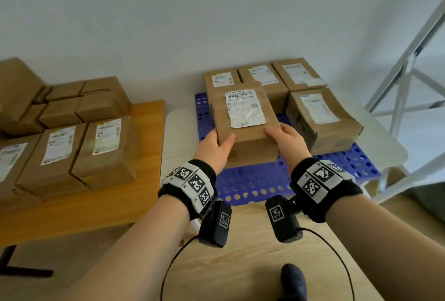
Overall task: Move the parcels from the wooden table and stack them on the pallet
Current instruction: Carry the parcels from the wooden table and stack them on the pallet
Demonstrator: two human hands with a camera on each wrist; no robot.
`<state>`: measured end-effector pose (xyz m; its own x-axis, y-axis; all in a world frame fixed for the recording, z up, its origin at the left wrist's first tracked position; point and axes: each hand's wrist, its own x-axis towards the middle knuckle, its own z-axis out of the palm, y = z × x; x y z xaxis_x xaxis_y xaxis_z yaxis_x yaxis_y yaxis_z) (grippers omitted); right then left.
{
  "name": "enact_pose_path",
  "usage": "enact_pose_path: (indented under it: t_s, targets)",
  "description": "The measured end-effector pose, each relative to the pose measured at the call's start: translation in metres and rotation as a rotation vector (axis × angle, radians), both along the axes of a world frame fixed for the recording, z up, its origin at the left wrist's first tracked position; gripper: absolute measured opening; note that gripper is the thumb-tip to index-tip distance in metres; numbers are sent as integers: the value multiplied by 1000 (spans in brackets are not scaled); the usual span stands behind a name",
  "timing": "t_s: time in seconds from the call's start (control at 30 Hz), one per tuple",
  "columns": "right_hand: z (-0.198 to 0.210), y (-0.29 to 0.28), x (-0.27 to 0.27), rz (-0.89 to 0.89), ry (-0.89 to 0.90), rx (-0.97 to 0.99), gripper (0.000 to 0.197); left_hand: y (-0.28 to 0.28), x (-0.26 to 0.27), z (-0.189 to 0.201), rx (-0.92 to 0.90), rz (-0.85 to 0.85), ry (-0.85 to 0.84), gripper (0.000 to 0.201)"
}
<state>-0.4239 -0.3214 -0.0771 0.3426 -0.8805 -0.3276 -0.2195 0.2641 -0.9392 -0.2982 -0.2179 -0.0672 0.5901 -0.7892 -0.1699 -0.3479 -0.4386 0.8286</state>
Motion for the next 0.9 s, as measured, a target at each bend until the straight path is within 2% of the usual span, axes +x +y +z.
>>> enact_pose_path:
  t_s: [0.13, 0.23, 0.3, 0.47, 0.57, 0.77, 0.83, 0.9]
  targets:
    - [-16, -55, -23, 169, 235, -165, 39, -43, -25, -14, 45, 50, 51, 39]
    - [-23, -99, -42, 423, 638, -383, 50, -72, -46, -25, 98, 113, 158, 38]
    - [-23, -118, -54, 521, 796, -471, 53, -88, -57, -32, 120, 157, 203, 39]
    - [-28, -141, -64, 642, 880, -477, 60, -112, -72, -43, 156, 235, 243, 37]
    - [-36, -150, -69, 682, 895, -477, 60, -121, -72, -46, 171, 226, 201, 37]
    - [-42, -165, -76, 591, 790, -530, 57, -132, -60, -58, 246, 126, 76, 39]
    - [-46, -168, -76, 617, 856, -562, 54, -134, -58, -60, 281, 92, 21, 46]
    - [-51, -169, -76, 647, 907, -584, 53, -135, -56, -60, 315, 83, 8, 67]
